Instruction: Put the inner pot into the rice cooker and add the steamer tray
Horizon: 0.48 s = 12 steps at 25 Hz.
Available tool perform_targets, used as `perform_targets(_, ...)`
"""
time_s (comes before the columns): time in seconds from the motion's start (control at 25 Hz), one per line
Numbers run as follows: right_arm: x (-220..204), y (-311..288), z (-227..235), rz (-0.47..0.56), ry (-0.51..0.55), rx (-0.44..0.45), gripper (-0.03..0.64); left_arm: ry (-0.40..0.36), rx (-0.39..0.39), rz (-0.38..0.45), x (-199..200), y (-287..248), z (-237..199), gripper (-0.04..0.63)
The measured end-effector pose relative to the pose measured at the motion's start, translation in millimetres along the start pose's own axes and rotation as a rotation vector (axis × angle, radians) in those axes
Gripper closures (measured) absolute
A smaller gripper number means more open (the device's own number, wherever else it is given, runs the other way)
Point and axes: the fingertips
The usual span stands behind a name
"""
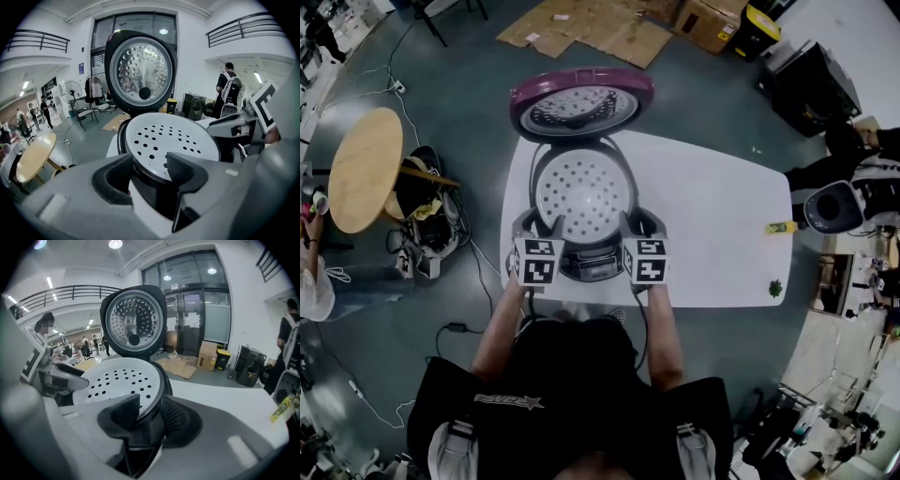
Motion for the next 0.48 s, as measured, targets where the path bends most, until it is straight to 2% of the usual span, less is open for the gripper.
perform_targets(0.32, 3.0, 3.3, 3.1, 0.019, 0.006, -0.008, 0.474, -0.033, 0.020, 0.022, 0.9, -0.5, -2.0, 0.351)
perform_targets(0.48, 7.6, 7.6, 5.2, 0.037, 0.007, -0.007, 0.474, -0.024, 0.025, 0.028, 2.2, 3.2, -1.3, 0.351)
Point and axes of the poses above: the fingertips, and each gripper's own axes: y backward along the fingers, z to its right, x out of its top
